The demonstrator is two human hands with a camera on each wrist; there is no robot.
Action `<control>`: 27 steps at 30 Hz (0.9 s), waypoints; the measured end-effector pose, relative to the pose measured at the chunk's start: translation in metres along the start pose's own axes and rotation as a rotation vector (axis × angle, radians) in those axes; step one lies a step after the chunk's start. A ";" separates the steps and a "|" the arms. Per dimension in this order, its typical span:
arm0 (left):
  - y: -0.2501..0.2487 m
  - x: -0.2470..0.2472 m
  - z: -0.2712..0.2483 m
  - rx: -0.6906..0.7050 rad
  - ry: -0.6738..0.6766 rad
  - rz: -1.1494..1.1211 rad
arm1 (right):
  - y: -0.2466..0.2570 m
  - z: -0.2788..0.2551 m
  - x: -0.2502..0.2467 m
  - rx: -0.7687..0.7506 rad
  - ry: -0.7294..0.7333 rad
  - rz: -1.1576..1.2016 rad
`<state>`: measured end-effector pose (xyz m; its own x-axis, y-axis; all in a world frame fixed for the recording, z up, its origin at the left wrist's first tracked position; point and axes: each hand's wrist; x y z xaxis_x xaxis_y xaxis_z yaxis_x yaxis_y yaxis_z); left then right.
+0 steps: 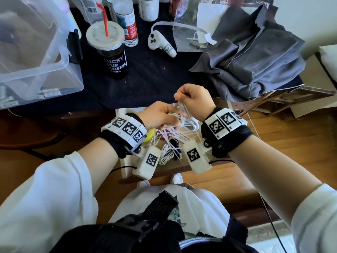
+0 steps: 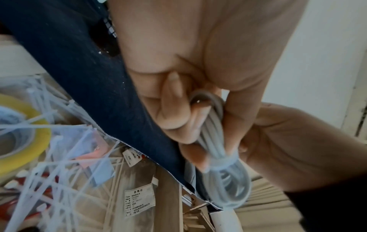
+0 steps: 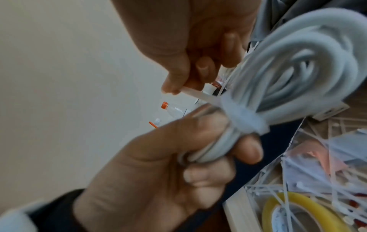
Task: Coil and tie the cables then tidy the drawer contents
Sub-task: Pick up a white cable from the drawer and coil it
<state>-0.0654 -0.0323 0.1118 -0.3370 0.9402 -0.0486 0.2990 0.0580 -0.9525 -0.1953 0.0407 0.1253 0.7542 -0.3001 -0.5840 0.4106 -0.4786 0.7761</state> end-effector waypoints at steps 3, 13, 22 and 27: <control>0.008 -0.009 0.000 -0.035 -0.057 0.009 | -0.007 0.004 -0.001 0.017 0.023 0.120; 0.071 0.004 -0.018 -0.200 -0.243 -0.563 | -0.056 -0.018 0.046 0.196 0.338 0.374; 0.151 -0.027 -0.056 -0.402 -0.769 0.072 | -0.100 -0.008 0.117 0.584 0.373 0.206; 0.188 -0.040 -0.075 -0.649 -0.678 0.116 | -0.104 -0.004 0.170 0.677 0.573 -0.051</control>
<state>0.0717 -0.0338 -0.0428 -0.6606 0.5677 -0.4912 0.7324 0.3438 -0.5877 -0.1073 0.0429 -0.0538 0.9583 0.1070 -0.2649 0.1965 -0.9199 0.3393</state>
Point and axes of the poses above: each hand's wrist, its own z-axis towards the middle knuckle, its own x-axis out of the palm, y = z × x, and after that the axes turned 10 degrees about x, right-handed
